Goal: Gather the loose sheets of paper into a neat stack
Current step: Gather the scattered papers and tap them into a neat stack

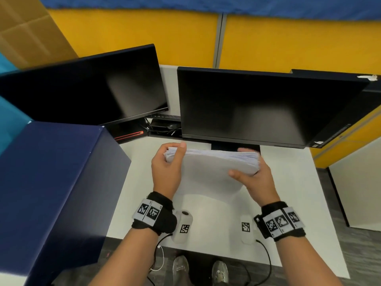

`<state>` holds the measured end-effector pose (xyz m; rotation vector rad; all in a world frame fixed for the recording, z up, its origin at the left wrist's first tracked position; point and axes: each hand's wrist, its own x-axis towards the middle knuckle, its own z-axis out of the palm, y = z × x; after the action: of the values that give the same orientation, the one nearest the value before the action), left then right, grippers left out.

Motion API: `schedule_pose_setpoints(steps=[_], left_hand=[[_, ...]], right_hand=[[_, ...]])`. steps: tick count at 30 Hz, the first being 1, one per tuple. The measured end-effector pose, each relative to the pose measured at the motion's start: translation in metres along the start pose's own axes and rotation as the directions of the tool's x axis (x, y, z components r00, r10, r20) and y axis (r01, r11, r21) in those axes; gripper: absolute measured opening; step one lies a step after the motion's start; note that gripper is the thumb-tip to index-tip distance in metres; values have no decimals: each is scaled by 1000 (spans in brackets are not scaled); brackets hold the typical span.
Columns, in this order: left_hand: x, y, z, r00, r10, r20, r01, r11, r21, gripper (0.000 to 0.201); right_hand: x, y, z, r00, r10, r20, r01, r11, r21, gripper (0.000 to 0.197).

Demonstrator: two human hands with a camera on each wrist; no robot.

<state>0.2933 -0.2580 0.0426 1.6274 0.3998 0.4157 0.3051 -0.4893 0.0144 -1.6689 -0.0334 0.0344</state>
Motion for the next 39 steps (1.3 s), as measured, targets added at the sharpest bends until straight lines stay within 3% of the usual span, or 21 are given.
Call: schedule_pose_setpoints(steps=[2,4,6,8,10,12,14,17,19,21,23,27,31,35,39], left_hand=[[3,5,-8,998,41,46,-44,996,72,16],[13,18,-25,973,197,120,-222,941,257,24],[24,38,-43,891,318,323,-443,763,471,49],[33,56,-47,774,285,565,-618,532,578,72],[36,64,-37,738,186,649,-648,464,604,59],[40,64,-31,783,146,604,-570,558,603,19],[45,57,-41,845,128,519,-458,675,578,40],[53,46,-76,921,58,385,-215,901,377,11],[55,30,-93,936,36,350,-117,970,213,16],[54,12,-95,949,26,314,-70,989,130,25],[51,-8,-88,962,-2,271,-26,995,101,28],[39,-46,-65,963,-67,262,13,979,202,34],[17,-72,-38,962,-141,234,84,968,235,14],[6,-111,-24,946,-184,267,135,972,193,40],[2,-126,-19,928,-212,306,136,958,251,28]], right_hand=[[-2,9,6,995,85,-56,-90,993,-82,35],[2,7,14,996,35,-86,-47,989,-137,27],[9,-10,22,992,-127,-18,119,965,-232,20],[17,-35,30,941,-315,124,338,876,-343,9],[24,-58,39,869,-438,231,495,750,-439,16],[30,-72,39,850,-454,267,527,717,-456,20],[37,-67,19,906,-344,247,422,771,-476,24],[40,-40,-35,983,-97,158,165,847,-505,30],[34,-20,-56,994,6,105,29,946,-322,29],[26,-2,-57,986,111,128,-116,993,36,49],[19,15,-49,969,194,152,-219,960,173,68],[7,28,-42,989,131,-64,-131,991,6,28],[-4,54,-46,988,19,-155,-32,996,-82,38],[-14,91,-59,967,206,-152,-223,969,-104,41],[-16,98,-61,938,261,-227,-290,952,-103,23]])
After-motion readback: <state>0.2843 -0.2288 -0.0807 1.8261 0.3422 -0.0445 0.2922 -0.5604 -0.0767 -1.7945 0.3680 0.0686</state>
